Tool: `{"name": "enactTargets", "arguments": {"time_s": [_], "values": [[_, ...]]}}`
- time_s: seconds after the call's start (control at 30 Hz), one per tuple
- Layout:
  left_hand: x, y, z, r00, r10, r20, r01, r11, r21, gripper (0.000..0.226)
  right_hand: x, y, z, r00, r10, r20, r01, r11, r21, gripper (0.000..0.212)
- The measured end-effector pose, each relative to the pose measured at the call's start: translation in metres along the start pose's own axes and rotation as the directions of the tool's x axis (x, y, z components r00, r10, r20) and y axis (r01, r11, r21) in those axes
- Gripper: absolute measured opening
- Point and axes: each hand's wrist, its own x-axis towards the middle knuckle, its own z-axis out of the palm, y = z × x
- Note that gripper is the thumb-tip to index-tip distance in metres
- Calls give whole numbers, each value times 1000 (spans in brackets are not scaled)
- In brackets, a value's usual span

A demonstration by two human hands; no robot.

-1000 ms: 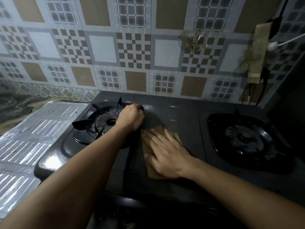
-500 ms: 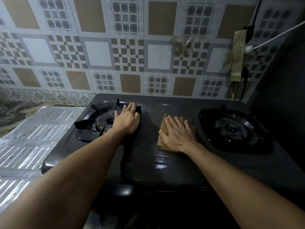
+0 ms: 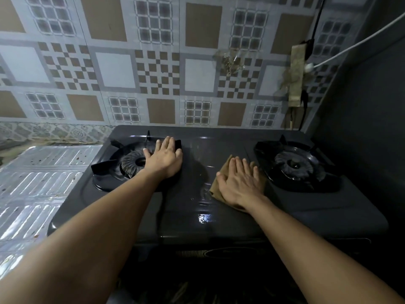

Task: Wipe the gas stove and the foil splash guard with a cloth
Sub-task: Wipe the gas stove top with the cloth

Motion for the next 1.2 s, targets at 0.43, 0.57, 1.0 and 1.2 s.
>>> {"name": "enactTargets", "arguments": {"time_s": [0.43,0.57,1.0,1.2], "values": [[5,-1,5,998,38,-48,-38,999,-15,56,141,-42,-15,948,-310,74,316,946,-77,62],[4,-5,3,999,21,-41,-22,999,-26,56,120,-71,-2,849,-519,98,526,847,-74,58],[2,-6,6,998,16,-61,-18,999,-46,55,171,-39,-15,974,-222,50,223,974,-33,58],[6,-4,5,997,16,-73,-19,999,-35,55,176,-16,-17,966,258,-20,-257,966,36,62]]}}
